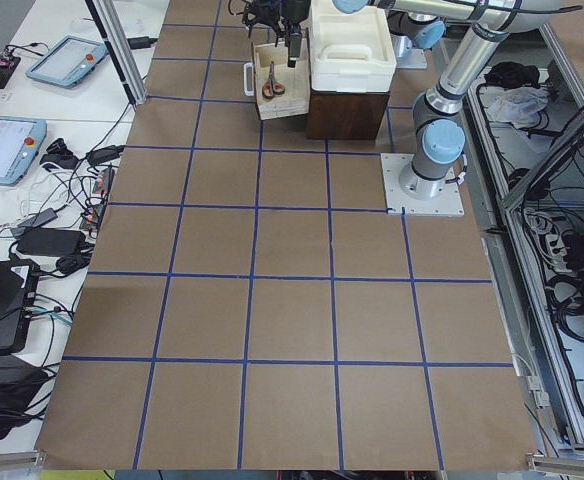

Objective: Put scissors in drawer and close it
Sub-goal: 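Raise the right gripper away while the left arm moves toward the drawer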

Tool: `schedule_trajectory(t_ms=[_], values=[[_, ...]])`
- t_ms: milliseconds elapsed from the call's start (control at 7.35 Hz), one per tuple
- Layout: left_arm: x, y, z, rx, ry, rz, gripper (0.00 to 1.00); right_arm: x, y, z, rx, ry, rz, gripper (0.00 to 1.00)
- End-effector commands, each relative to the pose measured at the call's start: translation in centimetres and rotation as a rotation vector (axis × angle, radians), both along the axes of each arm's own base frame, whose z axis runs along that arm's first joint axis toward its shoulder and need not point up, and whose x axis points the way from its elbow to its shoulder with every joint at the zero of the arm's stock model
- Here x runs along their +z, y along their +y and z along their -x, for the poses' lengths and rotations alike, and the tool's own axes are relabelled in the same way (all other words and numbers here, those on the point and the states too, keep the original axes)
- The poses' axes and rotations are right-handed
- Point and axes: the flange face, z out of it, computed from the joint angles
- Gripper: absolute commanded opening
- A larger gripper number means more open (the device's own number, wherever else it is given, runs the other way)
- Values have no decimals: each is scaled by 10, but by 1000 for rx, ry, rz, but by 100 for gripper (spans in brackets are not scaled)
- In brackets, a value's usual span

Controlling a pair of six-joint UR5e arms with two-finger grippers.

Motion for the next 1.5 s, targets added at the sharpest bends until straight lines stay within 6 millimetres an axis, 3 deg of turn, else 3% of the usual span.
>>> schedule_trajectory(t_ms=[0, 272, 408, 544, 953, 1089, 1361], values=[[-18, -12, -2, -5, -46, -30, 100, 17, -17, 47, -309, -55, 24, 99], [-37, -34, 3, 2, -46, -17, 100, 23, -25, 94, -478, -50, -11, 99], [-49, -50, 18, -16, -44, 18, 100, 23, -23, 125, -667, -43, -82, 99], [-60, -62, 42, -53, -49, 35, 100, 27, -23, 153, -801, -43, -114, 100], [-107, -114, 94, -57, -34, 69, 100, 46, -8, 221, -937, -21, -175, 100], [-123, -134, 114, -71, -34, 72, 100, 42, -14, 248, -977, -22, -183, 100], [-152, -170, 153, -77, -20, 101, 100, 29, -17, 272, -1018, -17, -203, 100]])
